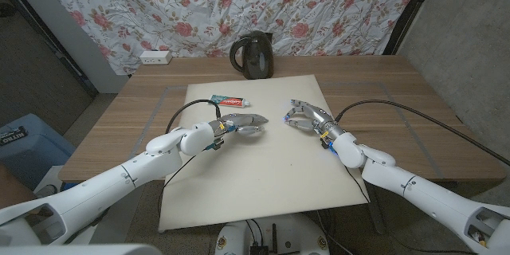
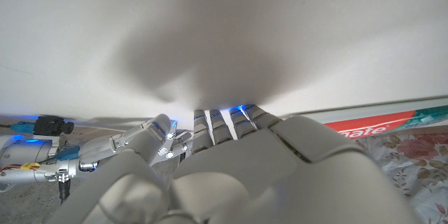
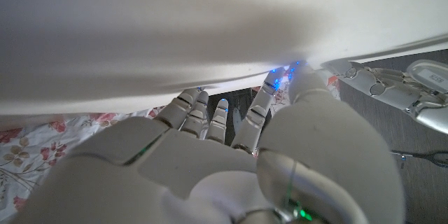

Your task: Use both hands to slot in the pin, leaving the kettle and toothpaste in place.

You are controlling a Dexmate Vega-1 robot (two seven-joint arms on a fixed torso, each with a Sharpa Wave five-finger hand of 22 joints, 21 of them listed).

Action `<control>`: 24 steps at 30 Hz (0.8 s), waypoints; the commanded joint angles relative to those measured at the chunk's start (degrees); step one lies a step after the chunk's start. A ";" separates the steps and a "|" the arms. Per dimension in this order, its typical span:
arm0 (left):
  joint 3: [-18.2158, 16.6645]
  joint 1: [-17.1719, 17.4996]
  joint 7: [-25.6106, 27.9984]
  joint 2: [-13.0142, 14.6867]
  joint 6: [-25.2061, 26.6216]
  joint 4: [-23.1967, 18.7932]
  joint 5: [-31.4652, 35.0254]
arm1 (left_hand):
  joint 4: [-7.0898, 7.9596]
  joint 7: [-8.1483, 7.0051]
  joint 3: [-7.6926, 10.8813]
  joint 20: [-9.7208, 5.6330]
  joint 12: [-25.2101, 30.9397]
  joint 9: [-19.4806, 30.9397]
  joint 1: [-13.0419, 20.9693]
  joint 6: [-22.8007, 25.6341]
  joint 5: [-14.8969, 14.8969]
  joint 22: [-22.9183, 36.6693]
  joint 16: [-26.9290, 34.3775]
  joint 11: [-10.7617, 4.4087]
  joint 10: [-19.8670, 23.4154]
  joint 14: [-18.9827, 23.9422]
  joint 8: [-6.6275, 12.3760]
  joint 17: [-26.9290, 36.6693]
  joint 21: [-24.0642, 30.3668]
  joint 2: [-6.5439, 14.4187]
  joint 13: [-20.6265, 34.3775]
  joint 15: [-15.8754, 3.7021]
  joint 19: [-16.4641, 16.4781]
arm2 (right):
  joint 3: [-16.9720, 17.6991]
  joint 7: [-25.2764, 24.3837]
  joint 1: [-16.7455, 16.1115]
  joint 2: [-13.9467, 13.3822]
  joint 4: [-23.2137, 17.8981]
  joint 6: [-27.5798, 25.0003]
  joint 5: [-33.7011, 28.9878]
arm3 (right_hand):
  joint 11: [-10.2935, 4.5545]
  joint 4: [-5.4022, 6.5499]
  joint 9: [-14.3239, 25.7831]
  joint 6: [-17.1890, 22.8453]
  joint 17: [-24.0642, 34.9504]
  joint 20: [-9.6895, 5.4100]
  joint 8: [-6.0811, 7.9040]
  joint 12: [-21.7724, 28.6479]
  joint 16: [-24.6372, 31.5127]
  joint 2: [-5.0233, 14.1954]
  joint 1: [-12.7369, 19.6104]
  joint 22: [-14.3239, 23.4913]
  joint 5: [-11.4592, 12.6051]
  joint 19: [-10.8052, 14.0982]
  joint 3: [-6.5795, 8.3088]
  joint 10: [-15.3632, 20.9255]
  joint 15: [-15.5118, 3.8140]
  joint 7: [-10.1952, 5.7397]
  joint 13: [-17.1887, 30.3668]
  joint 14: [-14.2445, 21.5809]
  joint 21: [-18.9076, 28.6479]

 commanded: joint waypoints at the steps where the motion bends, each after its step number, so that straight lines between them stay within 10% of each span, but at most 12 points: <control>1: -0.13 0.08 0.17 0.28 -0.57 0.17 0.03 | 0.02 -0.06 0.35 -5.59 0.24 0.23 0.65 0.61 -0.11 0.27 0.18 0.05 0.25 0.59 -0.05 0.35 0.36 5.27 0.23 -3.61 0.57 | -0.02 1.08 0.42 -0.17 0.42 1.72 0.13 | 0.15 0.08 -0.06 -1.20 0.09 0.35 -0.84 -0.25 -0.40 -0.96 -0.24 0.08 0.74 -0.66 -0.42 -0.98 0.35 0.02 0.09 -0.73 -0.20; 24: -0.73 1.12 1.64 0.82 -1.11 0.04 0.28 | 0.13 -0.06 0.52 -5.59 0.19 0.25 0.64 0.68 -0.21 0.28 0.20 -0.04 0.26 0.56 -0.13 0.43 0.34 5.36 0.24 -3.66 0.62 | 0.32 5.28 0.89 -1.52 -0.51 3.23 0.82 | 1.67 0.96 -0.88 -8.17 0.14 1.98 -4.76 -0.31 -1.95 -3.04 -2.94 0.10 2.06 -4.16 -1.89 -5.91 2.63 0.15 0.19 -3.88 -0.39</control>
